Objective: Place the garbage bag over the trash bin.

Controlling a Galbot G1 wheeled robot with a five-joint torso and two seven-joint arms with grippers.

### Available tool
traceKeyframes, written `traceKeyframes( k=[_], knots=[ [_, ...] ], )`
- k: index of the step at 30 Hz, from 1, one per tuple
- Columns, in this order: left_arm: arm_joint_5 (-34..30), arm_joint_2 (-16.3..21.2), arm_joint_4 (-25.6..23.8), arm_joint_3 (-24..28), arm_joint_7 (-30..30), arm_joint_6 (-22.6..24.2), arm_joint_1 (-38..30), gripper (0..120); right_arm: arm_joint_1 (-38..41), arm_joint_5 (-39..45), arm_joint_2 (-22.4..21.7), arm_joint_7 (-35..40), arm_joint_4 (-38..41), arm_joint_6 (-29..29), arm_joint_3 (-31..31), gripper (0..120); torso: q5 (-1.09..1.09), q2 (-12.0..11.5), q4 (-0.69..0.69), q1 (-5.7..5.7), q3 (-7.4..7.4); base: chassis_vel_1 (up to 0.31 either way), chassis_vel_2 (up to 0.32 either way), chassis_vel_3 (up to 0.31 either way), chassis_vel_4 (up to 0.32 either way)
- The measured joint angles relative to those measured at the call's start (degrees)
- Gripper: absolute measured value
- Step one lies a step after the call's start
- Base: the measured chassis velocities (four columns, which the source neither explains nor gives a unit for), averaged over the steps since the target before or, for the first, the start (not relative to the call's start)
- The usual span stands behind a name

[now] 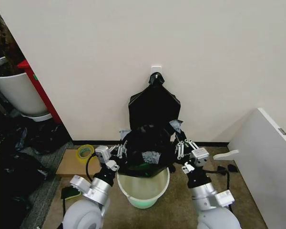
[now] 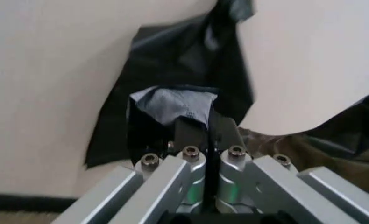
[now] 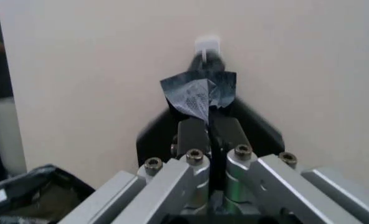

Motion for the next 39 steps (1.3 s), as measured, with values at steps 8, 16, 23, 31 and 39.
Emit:
traceKeyframes(
  k=[8,16,23,31,39],
  knots=[
    [4.9,0.3,4.1,0.3,-1.1,-0.3,-0.2,0,1.3,0.3,-0.2,1.2,-6.0,-0.5,-3.6,0,0.0,0.0,0.0,0.0,0.0,0.0,0.0,0.0,0.0],
    [14.9,3.3,4.6,1.0,-5.6,-0.5,3.1,0,-1.5,0.3,-4.2,7.3,-6.7,-6.3,-8.3,0,0.0,0.0,0.0,0.0,0.0,0.0,0.0,0.0,0.0],
    [25.6,7.6,2.4,2.1,-11.9,1.1,8.4,0,-5.5,9.9,-10.7,14.7,1.7,-18.5,-10.0,0,0.0,0.0,0.0,0.0,-0.01,0.0,0.0,0.0,0.0],
    [28.0,12.1,-1.8,3.1,-18.1,8.9,12.4,0,-9.2,21.8,-17.2,21.0,11.5,-31.5,-8.6,0,0.0,0.0,0.0,0.0,-0.01,0.0,0.0,0.0,0.0],
    [26.8,14.6,-2.0,5.5,-21.0,17.4,11.3,0,-6.1,21.4,-19.1,22.9,7.2,-40.6,-11.4,0,0.01,0.0,0.0,0.0,0.0,0.0,0.0,0.0,0.0]
  ],
)
